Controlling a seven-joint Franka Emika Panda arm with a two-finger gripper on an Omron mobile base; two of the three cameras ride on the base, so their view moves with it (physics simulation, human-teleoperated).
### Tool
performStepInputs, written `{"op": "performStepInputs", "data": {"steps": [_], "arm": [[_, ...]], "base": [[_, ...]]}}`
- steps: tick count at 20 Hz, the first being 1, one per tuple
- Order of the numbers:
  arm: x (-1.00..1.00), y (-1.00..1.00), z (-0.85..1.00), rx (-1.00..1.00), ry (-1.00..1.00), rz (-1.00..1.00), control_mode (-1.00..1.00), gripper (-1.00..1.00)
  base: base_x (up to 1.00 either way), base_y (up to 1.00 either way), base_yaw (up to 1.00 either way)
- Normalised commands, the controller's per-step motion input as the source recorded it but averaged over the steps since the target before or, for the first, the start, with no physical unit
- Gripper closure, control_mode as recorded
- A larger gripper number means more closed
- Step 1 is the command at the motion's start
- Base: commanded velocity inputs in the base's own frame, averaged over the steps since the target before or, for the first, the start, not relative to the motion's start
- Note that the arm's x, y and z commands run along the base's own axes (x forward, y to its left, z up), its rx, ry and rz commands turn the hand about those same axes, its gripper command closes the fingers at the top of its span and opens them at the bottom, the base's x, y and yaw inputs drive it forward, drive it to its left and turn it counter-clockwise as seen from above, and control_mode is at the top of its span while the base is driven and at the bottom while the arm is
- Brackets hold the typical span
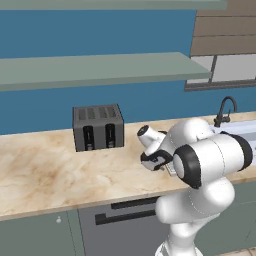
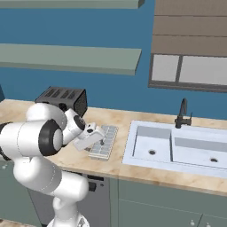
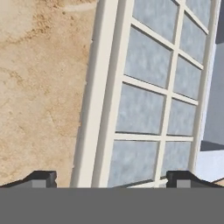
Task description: The ice cube tray has been filled with water. Take the tray and place it in the freezer to make ice. Close the freezer door after placing the tray.
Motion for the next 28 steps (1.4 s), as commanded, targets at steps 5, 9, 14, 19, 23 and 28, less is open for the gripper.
{"op": "performStepInputs", "data": {"steps": [5,9,14,19,23,28], "arm": [[0.00,-0.21,-0.17,0.00,0.00,0.00,-1.00,-1.00],[0.00,-0.18,-0.18,0.00,0.00,0.00,-1.00,-1.00],[0.00,-0.16,-0.20,0.00,0.00,0.00,-1.00,-1.00],[0.00,-0.14,-0.23,0.00,-0.03,0.00,-1.00,-1.00],[0.00,-0.10,-0.29,0.00,-0.08,0.00,-1.00,-1.00],[0.00,-0.06,-0.35,-0.06,-0.05,0.00,-1.00,1.00]], "base": [[0.00,0.00,0.00],[0.00,0.00,0.00],[0.00,0.00,0.00],[0.00,0.00,0.00],[0.00,0.00,0.00],[0.00,0.00,0.00]]}}
